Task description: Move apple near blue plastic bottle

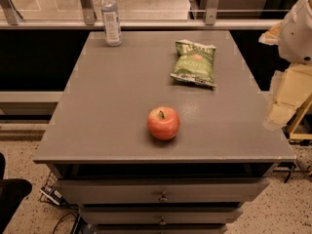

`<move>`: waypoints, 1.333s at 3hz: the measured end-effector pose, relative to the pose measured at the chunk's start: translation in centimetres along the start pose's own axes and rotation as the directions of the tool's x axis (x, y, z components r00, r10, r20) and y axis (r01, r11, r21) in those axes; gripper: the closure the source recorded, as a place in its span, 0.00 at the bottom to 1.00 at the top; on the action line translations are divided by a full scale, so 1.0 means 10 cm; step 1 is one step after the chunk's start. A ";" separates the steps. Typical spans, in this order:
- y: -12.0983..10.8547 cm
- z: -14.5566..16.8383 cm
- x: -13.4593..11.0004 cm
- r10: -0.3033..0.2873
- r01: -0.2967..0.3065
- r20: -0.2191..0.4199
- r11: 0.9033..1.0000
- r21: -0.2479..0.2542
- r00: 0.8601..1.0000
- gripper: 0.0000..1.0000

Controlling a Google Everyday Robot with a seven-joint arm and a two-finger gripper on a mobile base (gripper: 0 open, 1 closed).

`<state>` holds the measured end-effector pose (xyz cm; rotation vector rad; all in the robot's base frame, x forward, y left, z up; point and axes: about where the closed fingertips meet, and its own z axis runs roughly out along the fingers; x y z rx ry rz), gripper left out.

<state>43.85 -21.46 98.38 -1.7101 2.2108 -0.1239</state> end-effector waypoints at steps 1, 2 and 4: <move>0.00 0.00 0.00 0.000 0.000 0.000 1.000 0.000 1.000 0.00; -0.01 0.00 0.00 0.013 -0.013 0.035 1.000 0.002 0.999 0.00; 0.13 0.25 -0.25 0.039 -0.028 0.256 0.998 -0.049 0.966 0.00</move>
Offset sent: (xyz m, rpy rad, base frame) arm 0.0020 -0.0027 -0.0036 0.0837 -0.0037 -0.0083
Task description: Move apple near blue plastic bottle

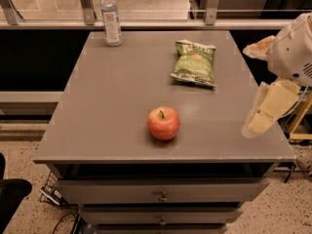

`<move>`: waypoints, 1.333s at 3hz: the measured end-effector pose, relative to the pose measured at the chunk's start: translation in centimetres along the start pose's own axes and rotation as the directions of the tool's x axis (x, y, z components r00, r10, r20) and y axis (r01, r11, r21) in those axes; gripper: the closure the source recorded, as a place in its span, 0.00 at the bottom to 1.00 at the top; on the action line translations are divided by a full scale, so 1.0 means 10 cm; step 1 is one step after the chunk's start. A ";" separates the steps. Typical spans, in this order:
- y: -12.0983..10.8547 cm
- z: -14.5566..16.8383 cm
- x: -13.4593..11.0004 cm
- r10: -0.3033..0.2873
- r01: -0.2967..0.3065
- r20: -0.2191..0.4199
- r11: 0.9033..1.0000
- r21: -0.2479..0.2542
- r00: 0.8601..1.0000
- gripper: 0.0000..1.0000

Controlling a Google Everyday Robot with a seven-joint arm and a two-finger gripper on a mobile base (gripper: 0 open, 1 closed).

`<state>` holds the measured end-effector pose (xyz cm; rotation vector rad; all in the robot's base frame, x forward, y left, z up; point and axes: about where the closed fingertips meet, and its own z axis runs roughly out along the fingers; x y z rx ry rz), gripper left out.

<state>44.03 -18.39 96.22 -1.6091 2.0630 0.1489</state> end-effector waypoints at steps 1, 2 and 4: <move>0.10 0.25 -0.03 0.056 -0.050 0.140 0.998 -0.046 0.989 0.00; 0.18 0.52 -0.01 0.115 -0.092 0.291 0.992 -0.090 0.950 0.00; 0.25 0.88 -0.21 0.105 -0.062 0.530 0.993 -0.099 0.841 0.00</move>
Offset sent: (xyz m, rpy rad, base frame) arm 0.0034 0.0320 -0.0763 0.5486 0.0197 0.0159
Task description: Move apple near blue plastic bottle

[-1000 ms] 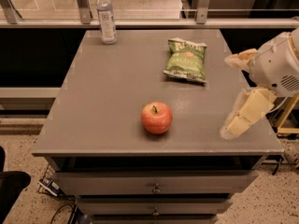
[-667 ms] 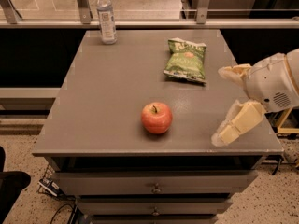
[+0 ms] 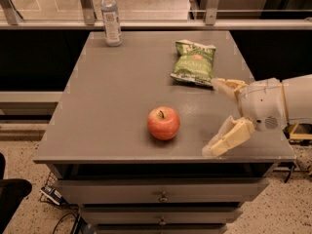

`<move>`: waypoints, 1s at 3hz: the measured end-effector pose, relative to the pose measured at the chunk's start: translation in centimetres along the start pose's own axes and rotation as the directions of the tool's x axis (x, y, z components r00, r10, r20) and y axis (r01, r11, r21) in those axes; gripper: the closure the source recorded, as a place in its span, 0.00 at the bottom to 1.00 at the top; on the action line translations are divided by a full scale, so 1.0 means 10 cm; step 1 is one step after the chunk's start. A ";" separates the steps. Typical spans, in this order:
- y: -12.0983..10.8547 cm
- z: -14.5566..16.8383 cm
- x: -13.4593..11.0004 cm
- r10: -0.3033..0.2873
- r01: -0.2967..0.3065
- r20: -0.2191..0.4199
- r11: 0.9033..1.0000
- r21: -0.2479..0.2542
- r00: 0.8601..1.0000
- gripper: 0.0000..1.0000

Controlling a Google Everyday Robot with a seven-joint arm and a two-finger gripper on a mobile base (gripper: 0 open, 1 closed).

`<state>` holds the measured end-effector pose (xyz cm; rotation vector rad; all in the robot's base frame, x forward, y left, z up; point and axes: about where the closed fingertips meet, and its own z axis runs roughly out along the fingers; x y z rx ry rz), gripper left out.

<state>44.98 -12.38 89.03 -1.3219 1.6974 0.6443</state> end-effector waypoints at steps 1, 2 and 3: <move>0.00 0.26 0.06 -0.005 0.006 0.051 1.000 -0.021 0.999 0.00; 0.01 0.52 0.08 -0.001 0.005 0.075 0.999 -0.051 0.997 0.00; 0.04 0.67 0.01 -0.003 0.011 0.100 0.997 -0.079 0.995 0.00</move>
Offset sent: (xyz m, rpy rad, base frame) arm 0.0241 0.0570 -0.0502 0.1058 0.0154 0.0772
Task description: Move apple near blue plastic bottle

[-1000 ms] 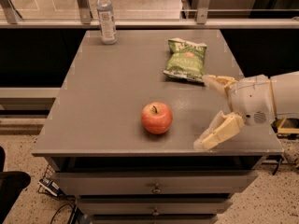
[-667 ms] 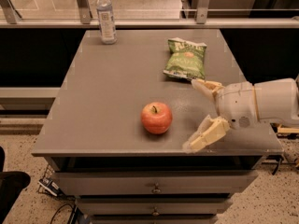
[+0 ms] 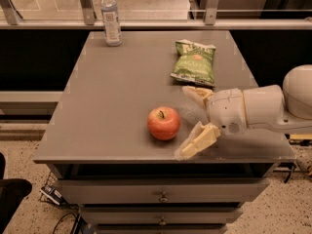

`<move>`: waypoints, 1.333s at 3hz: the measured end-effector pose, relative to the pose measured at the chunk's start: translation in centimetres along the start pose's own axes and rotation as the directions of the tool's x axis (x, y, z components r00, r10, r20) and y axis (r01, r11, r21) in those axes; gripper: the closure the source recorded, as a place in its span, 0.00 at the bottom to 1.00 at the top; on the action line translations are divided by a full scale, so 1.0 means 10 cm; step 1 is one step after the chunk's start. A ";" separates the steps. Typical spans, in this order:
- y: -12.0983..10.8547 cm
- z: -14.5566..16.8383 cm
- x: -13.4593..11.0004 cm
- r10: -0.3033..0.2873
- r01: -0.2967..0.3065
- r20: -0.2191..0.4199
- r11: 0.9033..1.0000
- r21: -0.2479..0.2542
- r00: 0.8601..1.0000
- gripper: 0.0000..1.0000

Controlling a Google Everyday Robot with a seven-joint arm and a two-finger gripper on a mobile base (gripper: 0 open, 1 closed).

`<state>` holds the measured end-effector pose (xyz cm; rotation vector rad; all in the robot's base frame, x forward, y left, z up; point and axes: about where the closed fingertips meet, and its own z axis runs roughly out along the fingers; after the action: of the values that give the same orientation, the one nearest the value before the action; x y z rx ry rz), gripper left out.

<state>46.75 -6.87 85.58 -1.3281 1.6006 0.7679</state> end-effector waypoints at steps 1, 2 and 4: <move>0.03 0.11 -0.10 -0.013 0.013 0.017 0.999 -0.031 1.000 0.00; 0.04 0.25 -0.11 -0.005 0.006 0.017 0.999 -0.054 1.000 0.18; 0.05 0.39 -0.07 0.001 -0.001 0.000 0.997 -0.076 1.000 0.65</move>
Offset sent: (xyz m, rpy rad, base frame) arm 0.0067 0.0380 -0.0086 0.0192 0.0370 0.0648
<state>47.23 -3.07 84.56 -1.3815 1.5861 0.8364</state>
